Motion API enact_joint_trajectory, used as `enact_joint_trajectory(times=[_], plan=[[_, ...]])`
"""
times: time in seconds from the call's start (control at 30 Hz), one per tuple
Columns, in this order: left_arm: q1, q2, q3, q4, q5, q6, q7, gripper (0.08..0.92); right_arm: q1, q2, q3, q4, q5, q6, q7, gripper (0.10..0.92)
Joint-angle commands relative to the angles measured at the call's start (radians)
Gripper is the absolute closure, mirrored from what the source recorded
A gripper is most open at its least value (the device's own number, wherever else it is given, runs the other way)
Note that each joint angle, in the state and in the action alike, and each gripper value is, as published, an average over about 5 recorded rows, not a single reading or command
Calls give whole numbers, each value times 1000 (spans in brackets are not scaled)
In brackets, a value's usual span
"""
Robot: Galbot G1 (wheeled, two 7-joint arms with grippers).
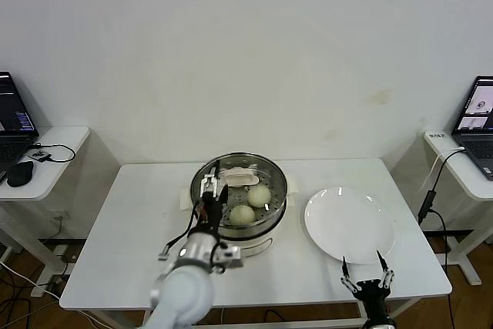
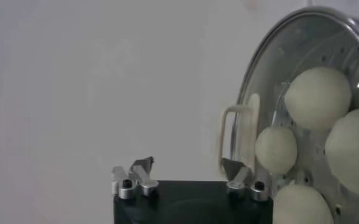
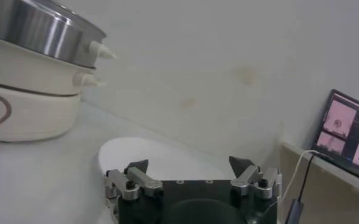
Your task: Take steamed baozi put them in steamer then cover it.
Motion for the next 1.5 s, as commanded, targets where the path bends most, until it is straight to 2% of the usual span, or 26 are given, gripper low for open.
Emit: enact_joint_trajectory(times=[0.03, 0.13, 0.17, 0.3, 0.43, 0.63, 0.83, 1.3, 1.5], plan=[[376, 119, -246, -218, -718, -251, -267, 179, -24, -30, -20, 17, 30, -10, -9, 203], [431, 97, -364, -142, -980, -446, -354, 177, -60, -94, -71, 32, 98, -17, -17, 203], [448, 93, -389, -121, -1063, -472, -378, 177, -73, -118, -88, 39, 121, -18, -20, 203], [513, 81, -452, -71, -1361, -481, -441, 177, -119, -193, -124, 75, 207, -15, -40, 203], [582, 77, -497, -52, -1544, -514, -440, 177, -160, -251, -143, 134, 328, -57, -71, 203], [668, 54, -543, -47, -1604, -572, -420, 177, -198, -287, -151, 191, 422, -147, -97, 203], [729, 34, -567, -21, -1562, -594, -335, 177, -200, -281, -140, 220, 446, -191, -102, 203], [764, 9, -570, 9, -1530, -608, -342, 177, -209, -254, -154, 268, 439, -279, -63, 203], [770, 2, -558, 2, -1526, -602, -339, 177, -198, -240, -166, 257, 445, -260, -63, 202]])
